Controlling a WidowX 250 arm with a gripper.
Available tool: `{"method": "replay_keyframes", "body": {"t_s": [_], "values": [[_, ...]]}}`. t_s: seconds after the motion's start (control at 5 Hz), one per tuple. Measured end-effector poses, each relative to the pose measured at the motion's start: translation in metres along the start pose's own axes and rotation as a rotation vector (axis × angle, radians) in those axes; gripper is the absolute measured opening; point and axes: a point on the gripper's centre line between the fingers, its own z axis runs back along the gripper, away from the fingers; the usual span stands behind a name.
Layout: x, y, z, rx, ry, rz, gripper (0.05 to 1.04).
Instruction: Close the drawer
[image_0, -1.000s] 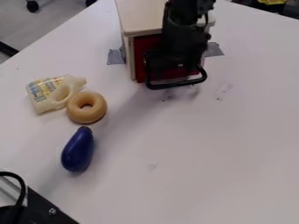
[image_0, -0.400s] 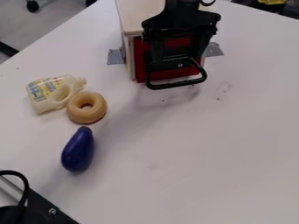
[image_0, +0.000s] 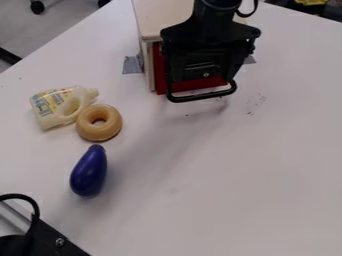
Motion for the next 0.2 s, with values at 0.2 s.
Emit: {"method": "replay_keyframes", "body": {"t_s": [0.2], "values": [[-0.0076,0.0013,0.0054,-0.018,0.028,-0.008,0.999]]}}
